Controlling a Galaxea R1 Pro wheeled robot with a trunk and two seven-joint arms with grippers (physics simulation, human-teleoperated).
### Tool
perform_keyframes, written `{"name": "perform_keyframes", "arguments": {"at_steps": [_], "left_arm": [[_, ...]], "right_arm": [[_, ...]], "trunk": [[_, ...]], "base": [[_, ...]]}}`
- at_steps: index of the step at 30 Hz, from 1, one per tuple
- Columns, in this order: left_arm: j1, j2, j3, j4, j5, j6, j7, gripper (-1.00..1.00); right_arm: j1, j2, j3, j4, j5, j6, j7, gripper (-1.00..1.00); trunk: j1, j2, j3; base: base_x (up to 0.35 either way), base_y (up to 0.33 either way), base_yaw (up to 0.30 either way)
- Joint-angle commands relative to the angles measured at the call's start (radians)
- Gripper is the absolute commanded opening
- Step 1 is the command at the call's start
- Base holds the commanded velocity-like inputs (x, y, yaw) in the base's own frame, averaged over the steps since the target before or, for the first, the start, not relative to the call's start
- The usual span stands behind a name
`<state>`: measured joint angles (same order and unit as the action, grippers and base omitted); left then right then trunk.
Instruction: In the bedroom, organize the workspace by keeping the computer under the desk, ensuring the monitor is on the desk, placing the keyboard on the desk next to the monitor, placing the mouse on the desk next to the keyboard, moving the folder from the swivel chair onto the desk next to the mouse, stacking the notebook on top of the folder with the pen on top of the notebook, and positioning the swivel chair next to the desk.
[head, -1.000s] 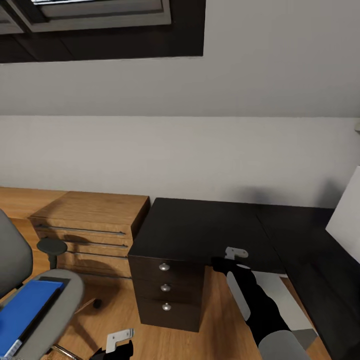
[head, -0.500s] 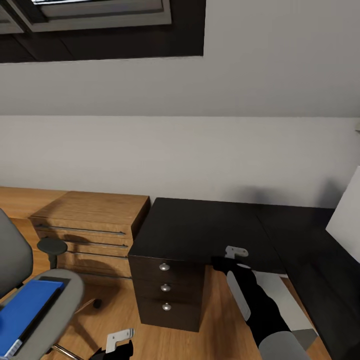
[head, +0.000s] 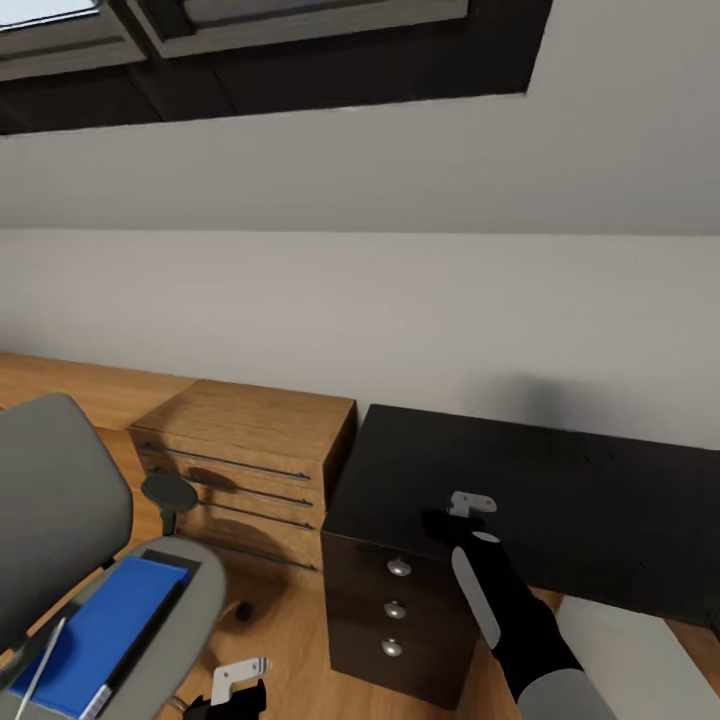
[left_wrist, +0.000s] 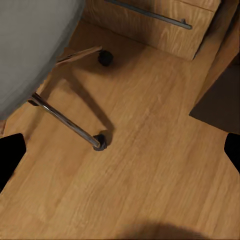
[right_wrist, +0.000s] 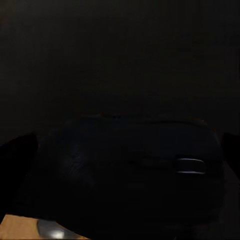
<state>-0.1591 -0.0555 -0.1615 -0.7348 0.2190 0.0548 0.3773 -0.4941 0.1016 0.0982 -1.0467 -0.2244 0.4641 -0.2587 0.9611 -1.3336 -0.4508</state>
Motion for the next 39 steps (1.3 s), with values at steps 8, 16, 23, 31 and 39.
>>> {"name": "perform_keyframes", "arguments": {"at_steps": [8,16,23,31,39], "left_arm": [[0.049,0.005,-0.004,-0.086,0.005,-0.123,0.012,1.00],[0.115,0.012,-0.003,-0.194,0.007,-0.103,0.012,1.00],[0.116,0.013,-0.003,-0.196,0.006,-0.100,0.012,1.00],[0.116,0.013,-0.003,-0.195,0.006,-0.099,0.012,1.00],[0.116,0.013,-0.003,-0.195,0.006,-0.099,0.012,1.00]], "right_arm": [[0.003,0.000,0.018,-0.003,0.012,-0.004,-0.010,-1.00],[0.003,0.001,0.017,-0.001,0.012,-0.004,-0.008,-1.00],[0.003,0.001,0.019,0.002,0.011,-0.003,-0.006,-1.00],[0.003,0.000,0.041,0.010,0.009,0.006,0.000,-1.00],[0.003,-0.002,0.114,0.029,0.010,0.008,0.001,-1.00]], "trunk": [[0.001,-0.001,-0.005],[0.001,-0.001,-0.005],[0.001,-0.001,-0.006],[0.001,-0.001,-0.011],[0.001,-0.001,-0.012]], "base": [[0.236,0.127,0.132],[0.143,0.005,0.069],[0.013,0.000,0.258],[0.001,0.000,0.236],[0.000,0.000,0.050]]}}
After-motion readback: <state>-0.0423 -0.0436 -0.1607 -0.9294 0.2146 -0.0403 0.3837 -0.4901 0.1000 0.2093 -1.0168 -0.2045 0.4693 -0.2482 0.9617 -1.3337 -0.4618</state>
